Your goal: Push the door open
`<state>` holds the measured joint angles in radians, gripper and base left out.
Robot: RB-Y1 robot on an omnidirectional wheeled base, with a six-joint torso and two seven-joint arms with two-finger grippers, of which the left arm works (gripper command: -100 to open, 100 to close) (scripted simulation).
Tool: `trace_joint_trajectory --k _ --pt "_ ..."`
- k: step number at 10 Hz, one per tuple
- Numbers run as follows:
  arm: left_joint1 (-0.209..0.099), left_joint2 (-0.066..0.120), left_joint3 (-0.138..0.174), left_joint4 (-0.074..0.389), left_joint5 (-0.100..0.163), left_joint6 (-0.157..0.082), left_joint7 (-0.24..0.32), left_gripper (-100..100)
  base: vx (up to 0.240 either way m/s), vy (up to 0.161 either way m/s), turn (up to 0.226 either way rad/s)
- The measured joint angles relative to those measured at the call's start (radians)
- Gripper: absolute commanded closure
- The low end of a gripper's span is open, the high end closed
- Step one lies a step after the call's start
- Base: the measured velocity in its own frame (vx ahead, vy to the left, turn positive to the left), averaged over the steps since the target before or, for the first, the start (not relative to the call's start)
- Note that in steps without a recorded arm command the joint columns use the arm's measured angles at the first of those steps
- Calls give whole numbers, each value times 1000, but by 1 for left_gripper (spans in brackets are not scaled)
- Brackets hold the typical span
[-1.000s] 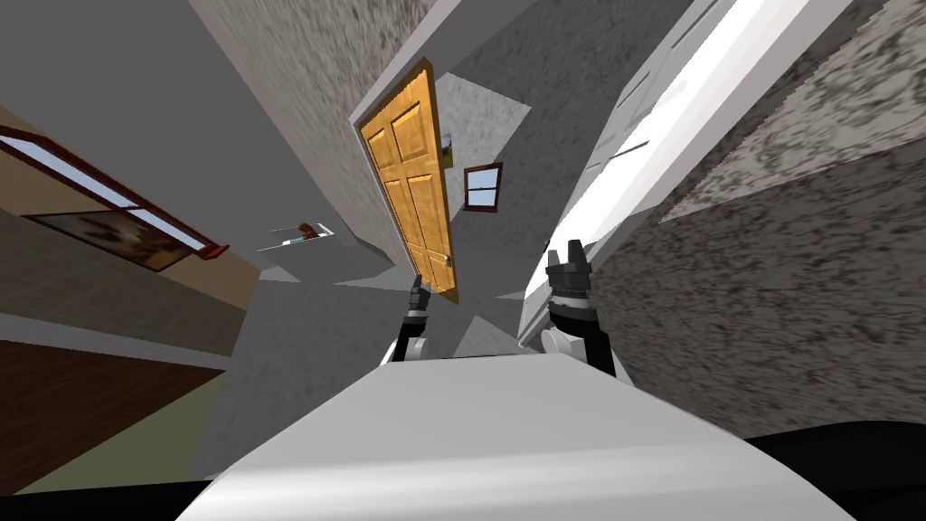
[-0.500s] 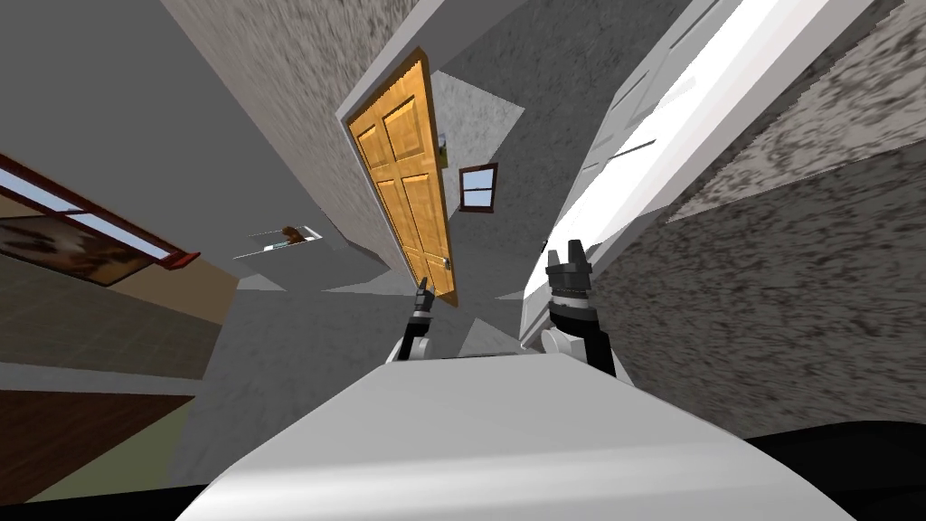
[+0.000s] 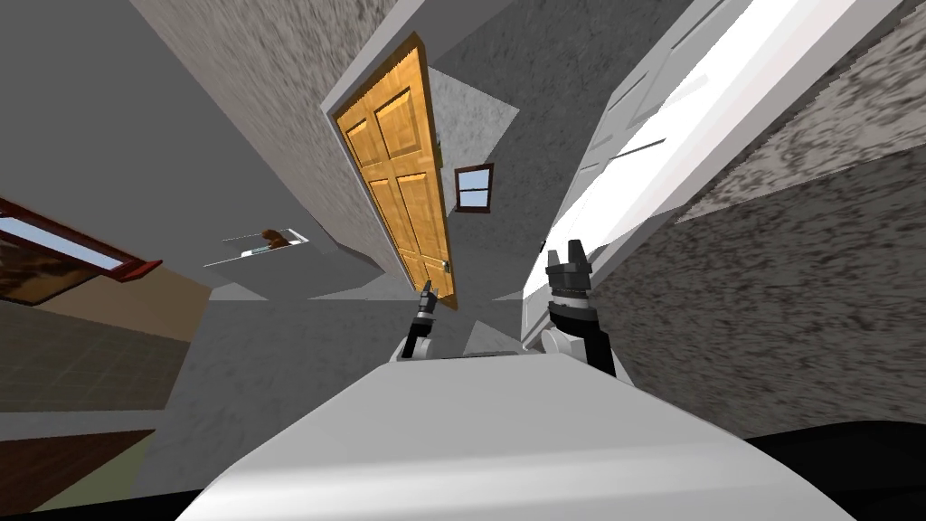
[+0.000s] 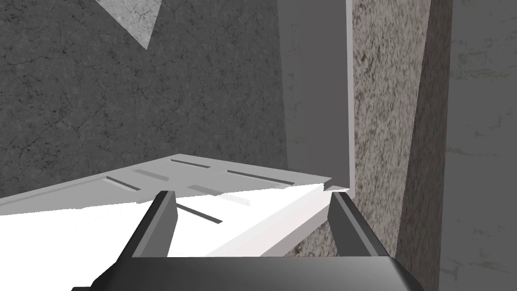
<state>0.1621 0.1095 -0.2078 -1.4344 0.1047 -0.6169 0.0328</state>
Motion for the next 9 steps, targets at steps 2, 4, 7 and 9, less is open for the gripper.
trace_joint_trajectory --k 2,4,7,9 --pt "-20 4 -9 46 6 -7 2 -100 67 89 -93" --pt "-43 3 -19 106 10 -26 0 -100 75 90 -98" --pt "-68 7 -32 168 19 -36 1 -100 72 83 -88" --pt "-91 8 -41 222 24 -50 1 -100 66 83 -91"
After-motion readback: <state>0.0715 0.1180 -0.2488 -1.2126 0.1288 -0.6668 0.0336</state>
